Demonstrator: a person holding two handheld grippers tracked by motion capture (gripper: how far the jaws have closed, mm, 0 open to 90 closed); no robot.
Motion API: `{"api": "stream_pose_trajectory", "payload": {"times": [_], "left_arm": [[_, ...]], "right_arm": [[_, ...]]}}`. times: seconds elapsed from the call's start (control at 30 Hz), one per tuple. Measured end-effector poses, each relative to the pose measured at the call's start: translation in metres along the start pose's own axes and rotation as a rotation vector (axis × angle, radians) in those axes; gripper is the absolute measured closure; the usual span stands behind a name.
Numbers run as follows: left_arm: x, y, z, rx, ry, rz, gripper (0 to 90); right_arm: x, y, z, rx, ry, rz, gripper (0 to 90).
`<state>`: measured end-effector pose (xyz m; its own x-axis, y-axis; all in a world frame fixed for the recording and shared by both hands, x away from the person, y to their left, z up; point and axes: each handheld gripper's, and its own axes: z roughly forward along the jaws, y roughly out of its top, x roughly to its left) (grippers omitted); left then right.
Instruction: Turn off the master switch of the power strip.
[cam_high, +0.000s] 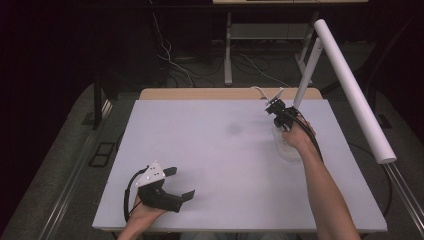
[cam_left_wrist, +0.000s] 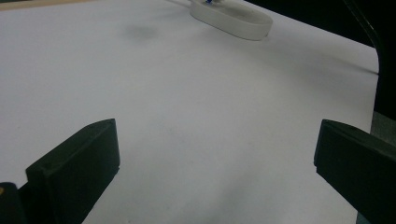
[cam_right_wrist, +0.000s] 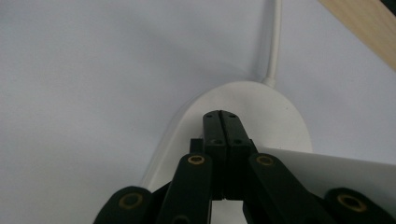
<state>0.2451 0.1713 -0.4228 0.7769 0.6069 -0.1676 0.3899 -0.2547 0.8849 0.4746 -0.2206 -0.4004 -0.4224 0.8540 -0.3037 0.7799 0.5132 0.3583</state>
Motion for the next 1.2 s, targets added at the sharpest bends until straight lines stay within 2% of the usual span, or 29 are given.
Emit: {"api": "stream_pose_trajectory", "payload": {"times": [0.1,0.2,0.27,0.33,0.37,0.43,0.5,0.53,0.77,0.87,0.97,1.07,1.17,1.2], "left_arm": [[-0.001,0.0,0.001,0.0,-0.003,0.006,0.0],[-0.001,0.0,0.0,0.004,-0.003,0.011,0.0],[0.0,0.0,0.0,0.004,-0.003,0.011,0.0],[0.0,0.0,0.001,0.004,-0.004,0.008,0.0],[0.0,0.0,0.002,0.006,-0.002,0.007,0.0],[0.0,0.0,0.002,0.011,-0.005,0.013,0.0],[-0.002,0.0,0.002,0.011,-0.006,0.011,0.0],[-0.002,0.0,0.002,0.01,-0.005,0.011,0.0],[0.0,-0.001,-0.001,0.005,0.001,0.008,0.0],[-0.001,-0.001,-0.001,0.006,-0.001,0.01,0.0],[-0.001,-0.001,-0.001,0.005,-0.001,0.012,0.0],[-0.001,-0.001,-0.002,0.004,0.0,0.012,0.0],[-0.001,-0.001,-0.003,0.003,0.002,0.012,0.0],[-0.002,-0.002,-0.003,0.002,0.001,0.012,0.0]], "right_arm": [[-0.003,-0.002,0.0,-0.011,0.023,0.02,89.7],[-0.003,-0.004,0.002,0.004,0.004,0.037,89.8],[-0.004,-0.006,0.002,-0.013,0.013,0.044,89.8],[-0.007,-0.009,0.001,-0.042,0.056,0.076,89.8],[-0.01,-0.012,0.001,-0.062,0.102,0.101,89.9],[-0.01,-0.012,0.0,-0.068,0.12,0.107,89.9],[-0.003,-0.008,0.001,-0.068,0.068,0.074,89.9],[-0.001,-0.008,0.002,-0.075,0.059,0.068,90.0],[-0.001,-0.007,0.001,-0.063,0.07,0.085,90.0],[-0.001,-0.006,0.002,-0.068,0.057,0.071,90.0],[-0.004,-0.007,0.002,-0.069,0.082,0.097,90.0],[-0.009,-0.01,0.002,-0.072,0.125,0.15,90.0],[-0.012,-0.014,0.004,-0.1,0.137,0.184,90.0],[-0.01,-0.015,0.004,-0.113,0.126,0.17,90.0]]}}
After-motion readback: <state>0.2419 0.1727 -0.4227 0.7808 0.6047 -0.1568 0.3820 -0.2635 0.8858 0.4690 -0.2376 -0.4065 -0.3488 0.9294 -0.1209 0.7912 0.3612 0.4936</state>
